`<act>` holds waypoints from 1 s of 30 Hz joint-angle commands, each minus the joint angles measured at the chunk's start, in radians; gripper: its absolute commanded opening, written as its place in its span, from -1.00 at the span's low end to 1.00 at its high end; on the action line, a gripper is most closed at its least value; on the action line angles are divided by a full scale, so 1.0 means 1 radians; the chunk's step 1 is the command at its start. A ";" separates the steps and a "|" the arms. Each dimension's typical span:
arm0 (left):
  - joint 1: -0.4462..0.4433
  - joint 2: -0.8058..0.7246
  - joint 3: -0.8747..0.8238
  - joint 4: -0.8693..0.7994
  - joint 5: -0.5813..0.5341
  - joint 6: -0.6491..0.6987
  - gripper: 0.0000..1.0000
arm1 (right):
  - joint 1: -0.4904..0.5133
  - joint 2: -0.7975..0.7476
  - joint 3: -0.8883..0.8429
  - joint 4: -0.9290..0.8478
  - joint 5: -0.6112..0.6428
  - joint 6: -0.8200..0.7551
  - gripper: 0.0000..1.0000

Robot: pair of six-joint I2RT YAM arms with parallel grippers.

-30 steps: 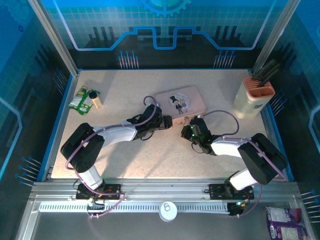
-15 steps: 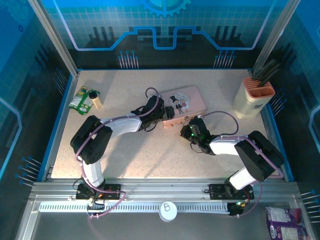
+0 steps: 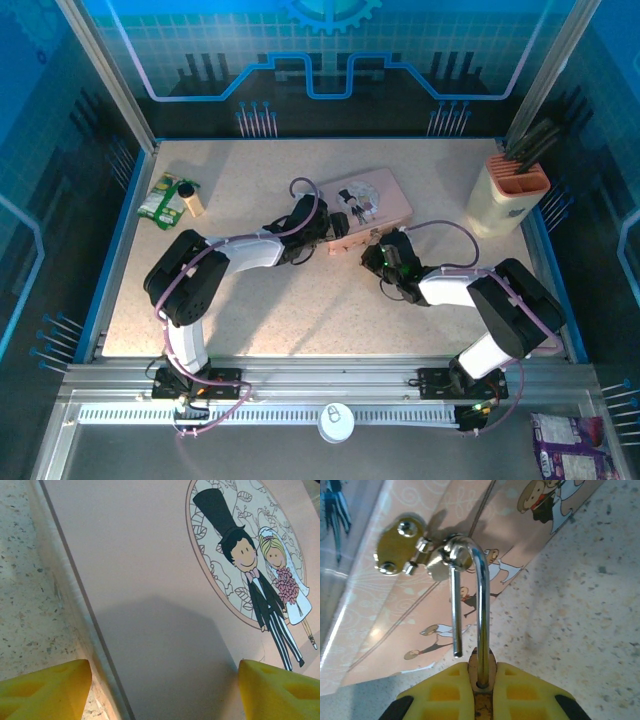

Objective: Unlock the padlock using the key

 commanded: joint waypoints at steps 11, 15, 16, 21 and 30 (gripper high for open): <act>-0.003 0.033 -0.044 -0.109 -0.038 0.002 0.50 | -0.072 0.041 0.061 0.092 0.001 0.079 -1.00; -0.006 0.035 -0.042 -0.110 -0.040 -0.002 0.48 | -0.086 0.061 0.060 0.116 0.001 0.100 -1.00; -0.007 0.037 -0.041 -0.112 -0.040 -0.003 0.48 | -0.086 0.058 0.063 0.119 0.004 0.097 -1.00; -0.009 0.044 -0.033 -0.119 -0.042 -0.001 0.47 | -0.082 0.038 0.081 0.123 -0.010 0.080 -1.00; -0.015 0.046 -0.026 -0.128 -0.054 0.000 0.45 | -0.098 0.013 0.114 0.013 0.034 0.039 -1.00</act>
